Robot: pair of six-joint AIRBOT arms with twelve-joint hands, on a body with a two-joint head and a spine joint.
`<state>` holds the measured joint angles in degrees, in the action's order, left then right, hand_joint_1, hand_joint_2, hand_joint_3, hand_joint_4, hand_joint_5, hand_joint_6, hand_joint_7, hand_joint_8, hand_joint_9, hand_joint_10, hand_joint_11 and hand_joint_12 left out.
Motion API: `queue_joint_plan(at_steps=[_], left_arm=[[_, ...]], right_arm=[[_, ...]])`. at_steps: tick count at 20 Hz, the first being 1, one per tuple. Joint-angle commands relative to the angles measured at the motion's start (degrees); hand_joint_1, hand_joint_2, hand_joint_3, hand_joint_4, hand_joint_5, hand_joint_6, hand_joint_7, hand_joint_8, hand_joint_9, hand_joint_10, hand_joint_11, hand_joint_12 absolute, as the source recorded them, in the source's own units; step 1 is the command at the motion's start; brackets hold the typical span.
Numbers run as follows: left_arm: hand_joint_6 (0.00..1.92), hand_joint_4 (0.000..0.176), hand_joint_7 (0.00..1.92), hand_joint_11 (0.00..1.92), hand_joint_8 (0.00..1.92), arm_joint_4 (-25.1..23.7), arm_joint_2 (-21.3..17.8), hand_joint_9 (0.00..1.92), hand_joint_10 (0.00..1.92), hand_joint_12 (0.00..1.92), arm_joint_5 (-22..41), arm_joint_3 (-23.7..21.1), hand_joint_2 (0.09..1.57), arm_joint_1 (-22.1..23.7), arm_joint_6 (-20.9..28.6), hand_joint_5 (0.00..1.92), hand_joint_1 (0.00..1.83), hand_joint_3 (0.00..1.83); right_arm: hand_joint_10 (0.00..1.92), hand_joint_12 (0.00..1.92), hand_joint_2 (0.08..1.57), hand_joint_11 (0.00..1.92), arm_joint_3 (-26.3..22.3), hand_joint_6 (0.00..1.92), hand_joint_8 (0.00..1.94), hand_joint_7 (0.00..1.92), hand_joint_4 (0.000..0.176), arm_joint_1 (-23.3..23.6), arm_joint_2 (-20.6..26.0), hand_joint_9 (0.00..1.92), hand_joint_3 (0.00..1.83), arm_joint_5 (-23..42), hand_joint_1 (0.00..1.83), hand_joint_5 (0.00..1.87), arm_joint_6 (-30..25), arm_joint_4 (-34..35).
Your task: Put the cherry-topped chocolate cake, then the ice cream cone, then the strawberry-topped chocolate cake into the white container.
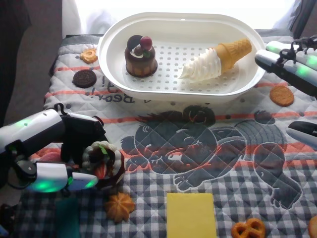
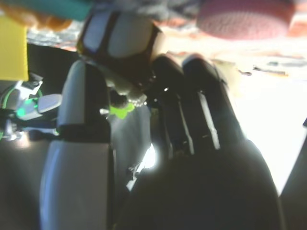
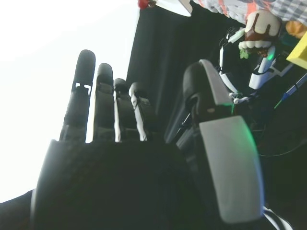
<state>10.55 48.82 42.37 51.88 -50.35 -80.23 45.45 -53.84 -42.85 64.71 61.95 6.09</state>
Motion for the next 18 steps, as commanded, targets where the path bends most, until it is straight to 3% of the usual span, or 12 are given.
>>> queue_joint_plan(at_steps=[1,2,3,4,6,8,9,10,12,13,15,18], left_arm=[[1.16,0.0,0.89,0.61,1.33,-0.9,0.5,0.74,1.45,1.91,3.3,0.0,1.19,0.4,0.1,0.78,1.2,0.0],[1.12,0.0,0.9,0.7,1.33,-0.9,0.5,0.8,1.5,1.92,3.3,0.0,1.19,0.4,0.1,0.78,1.21,0.0],[1.16,0.0,0.92,0.54,1.31,-0.6,0.7,0.73,1.45,1.92,7.0,0.9,1.19,6.2,-3.5,0.75,1.22,0.0],[1.08,0.0,0.89,0.37,1.32,-0.6,0.7,0.65,1.38,1.92,7.7,1.1,1.18,6.9,-3.5,0.83,1.21,0.0],[1.16,0.01,0.91,0.39,1.16,-0.6,0.8,0.69,1.2,1.79,8.8,1.4,1.16,8.5,-3.5,0.86,1.2,0.0],[1.17,0.0,0.89,0.35,1.18,-0.7,1.0,0.71,1.44,1.79,9.4,2.0,1.17,10.6,-3.5,0.84,1.35,0.0],[1.23,0.0,0.77,0.17,1.24,-0.7,1.3,0.48,1.26,1.83,9.5,2.4,1.19,11.7,-3.5,0.89,1.23,0.0],[1.19,0.0,0.77,0.38,1.33,-0.7,1.7,0.54,1.36,1.85,9.1,3.0,1.2,13.2,-3.5,0.87,1.19,0.0],[1.1,0.0,0.81,0.5,1.4,-0.7,2.6,0.65,1.51,1.9,8.1,4.3,1.19,15.7,-3.5,0.86,1.2,0.0],[1.13,0.0,0.84,0.51,1.37,-0.7,2.9,0.67,1.54,1.9,7.6,4.8,1.19,16.8,-3.5,0.84,1.19,0.0],[1.21,0.016,0.78,0.35,1.31,-0.7,5.0,0.58,1.35,1.78,4.1,7.6,1.2,21.6,-3.5,0.87,1.18,0.0],[1.21,0.0,0.71,0.25,1.36,-1.1,7.1,0.5,1.35,1.83,0.1,10.3,1.21,26.0,-3.5,0.9,1.19,0.0]], right_arm=[[0.4,1.24,1.32,0.0,-0.1,0.0,0.0,0.03,0.0,0.3,0.3,0.01,0.0,7.3,0.7,0.0,-0.1,0.3],[0.43,1.22,1.32,0.0,-0.1,0.0,0.0,0.02,0.0,0.3,0.3,0.0,0.0,7.3,0.71,0.0,-0.1,0.3],[0.45,1.22,1.32,0.0,-0.3,0.0,0.0,0.03,0.0,-1.1,0.1,0.0,0.0,8.8,0.69,0.0,-0.4,1.3],[0.47,1.26,1.32,0.0,-0.3,0.0,0.0,0.03,0.0,-1.2,0.1,0.0,0.0,8.9,0.67,0.0,-0.4,1.4],[0.44,1.24,1.31,0.0,-0.3,0.0,0.0,0.01,0.0,-1.3,0.1,0.0,0.0,9.0,0.67,0.0,-0.4,1.5],[0.45,1.2,1.32,0.0,-0.3,0.0,0.0,0.02,0.0,-1.4,0.0,0.0,0.0,9.1,0.68,0.0,-0.4,1.6],[0.43,1.17,1.32,0.0,-0.3,0.0,0.0,0.02,0.0,-1.4,0.0,0.0,0.0,9.2,0.69,0.0,-0.4,1.7],[0.41,1.16,1.32,0.0,-0.4,0.0,0.0,0.02,0.0,-1.5,0.0,0.0,0.0,9.3,0.71,0.0,-0.4,1.8],[0.42,1.16,1.32,0.0,-0.4,0.0,0.0,0.02,0.0,-1.7,-0.1,0.0,0.0,9.4,0.7,0.0,-0.4,1.9],[0.42,1.17,1.32,0.0,-0.4,0.0,0.0,0.02,0.0,-1.7,-0.1,0.0,0.0,9.4,0.69,0.0,-0.4,1.9],[0.42,1.2,1.32,0.0,-0.4,0.0,0.0,0.02,0.0,-1.9,-0.1,0.0,0.0,9.4,0.67,0.0,-0.4,2.1],[0.41,1.18,1.32,0.0,-0.4,0.0,0.0,0.02,0.0,-2.1,-0.2,0.0,0.0,9.4,0.65,0.0,-0.4,2.3]])
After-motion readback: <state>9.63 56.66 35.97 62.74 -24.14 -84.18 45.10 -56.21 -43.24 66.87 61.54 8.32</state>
